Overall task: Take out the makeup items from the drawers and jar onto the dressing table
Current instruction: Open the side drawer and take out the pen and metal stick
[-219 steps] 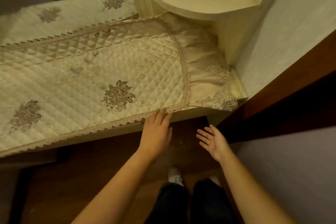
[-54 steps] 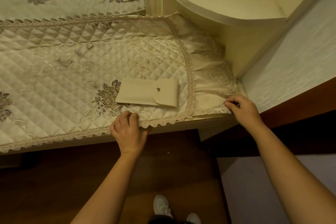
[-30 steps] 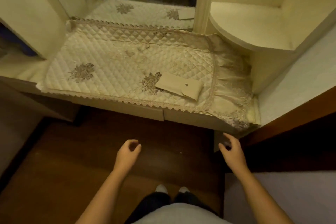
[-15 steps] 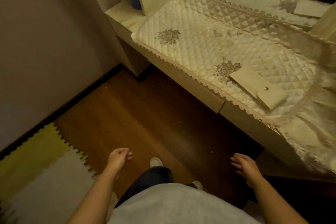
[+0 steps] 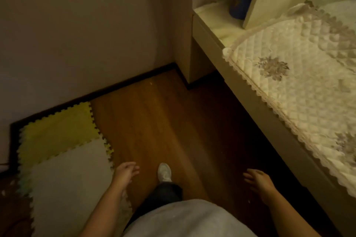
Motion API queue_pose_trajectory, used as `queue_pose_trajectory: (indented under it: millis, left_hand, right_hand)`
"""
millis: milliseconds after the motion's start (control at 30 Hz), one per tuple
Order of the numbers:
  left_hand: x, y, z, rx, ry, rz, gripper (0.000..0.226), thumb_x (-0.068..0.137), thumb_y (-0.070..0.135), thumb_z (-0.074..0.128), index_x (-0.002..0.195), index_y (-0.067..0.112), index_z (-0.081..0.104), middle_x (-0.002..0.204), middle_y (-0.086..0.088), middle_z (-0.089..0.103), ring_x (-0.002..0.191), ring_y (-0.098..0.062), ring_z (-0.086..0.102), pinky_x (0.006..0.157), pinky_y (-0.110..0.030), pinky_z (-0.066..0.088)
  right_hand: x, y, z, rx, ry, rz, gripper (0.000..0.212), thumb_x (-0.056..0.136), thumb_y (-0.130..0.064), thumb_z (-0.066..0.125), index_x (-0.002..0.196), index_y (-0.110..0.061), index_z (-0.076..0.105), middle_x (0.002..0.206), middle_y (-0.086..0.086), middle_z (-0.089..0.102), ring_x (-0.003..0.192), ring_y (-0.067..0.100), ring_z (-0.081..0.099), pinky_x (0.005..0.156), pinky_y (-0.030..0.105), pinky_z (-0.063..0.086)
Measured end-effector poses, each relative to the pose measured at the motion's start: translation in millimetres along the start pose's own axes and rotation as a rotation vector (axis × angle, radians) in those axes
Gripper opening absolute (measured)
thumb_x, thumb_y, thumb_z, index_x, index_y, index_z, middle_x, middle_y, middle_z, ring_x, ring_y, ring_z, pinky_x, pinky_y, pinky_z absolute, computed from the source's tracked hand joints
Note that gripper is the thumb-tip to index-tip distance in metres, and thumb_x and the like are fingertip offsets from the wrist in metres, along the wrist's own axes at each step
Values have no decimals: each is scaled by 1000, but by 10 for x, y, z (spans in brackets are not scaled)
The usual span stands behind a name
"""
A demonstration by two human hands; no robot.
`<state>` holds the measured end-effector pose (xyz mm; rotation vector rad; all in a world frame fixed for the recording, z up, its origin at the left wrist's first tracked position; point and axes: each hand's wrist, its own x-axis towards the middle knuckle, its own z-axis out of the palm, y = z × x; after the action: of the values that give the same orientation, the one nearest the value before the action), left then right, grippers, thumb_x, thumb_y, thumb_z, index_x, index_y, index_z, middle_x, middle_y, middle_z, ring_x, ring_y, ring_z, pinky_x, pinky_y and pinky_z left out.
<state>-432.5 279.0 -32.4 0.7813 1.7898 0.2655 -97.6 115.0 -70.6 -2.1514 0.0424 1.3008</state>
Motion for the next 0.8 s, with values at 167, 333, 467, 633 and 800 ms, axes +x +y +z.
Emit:
queue_pose_trajectory:
  millis: [167, 333, 467, 633, 800]
  left_hand:
    - [752, 656, -514, 12, 21, -13, 26, 94, 10, 40, 113, -1, 53, 107, -17, 61, 92, -26, 57, 95, -42, 42]
    - [1302, 1358, -587, 165, 7, 40, 25, 94, 11, 39, 112, 1, 54, 115, -20, 60, 102, -31, 58, 89, -39, 42]
    - [1519, 2035, -191, 266, -71, 180, 22, 94, 11, 41, 109, 2, 54, 108, -17, 61, 92, -24, 56, 72, -30, 41]
    - [1655, 3026, 577, 472, -249, 435, 15, 92, 13, 45, 102, 11, 55, 111, -15, 62, 95, -25, 58, 76, -33, 47]
    - [1598, 3990, 1215, 764, -382, 660, 22, 93, 22, 45, 113, 18, 53, 117, -3, 56, 102, -13, 52, 77, -25, 43]
  right_hand:
    - [154, -987, 990, -143, -68, -80, 34, 96, -17, 38, 125, -3, 48, 130, 20, 53, 118, 34, 50, 100, 43, 38]
    - [327, -1900, 1540, -228, -190, -182, 31, 93, -24, 44, 121, -11, 51, 124, 10, 55, 107, 24, 53, 93, 37, 42]
    - [588, -2291, 1514, -196, -156, -183, 30, 93, -25, 45, 120, -13, 52, 123, 10, 56, 111, 26, 54, 91, 41, 46]
    - [1067, -2643, 1305, -26, -61, -112, 30, 94, -21, 42, 120, -10, 52, 126, 16, 56, 112, 28, 54, 100, 44, 42]
    - [1444, -3084, 1152, 222, -3, -23, 33, 95, -16, 40, 123, -1, 49, 126, 23, 56, 104, 30, 56, 85, 33, 42]
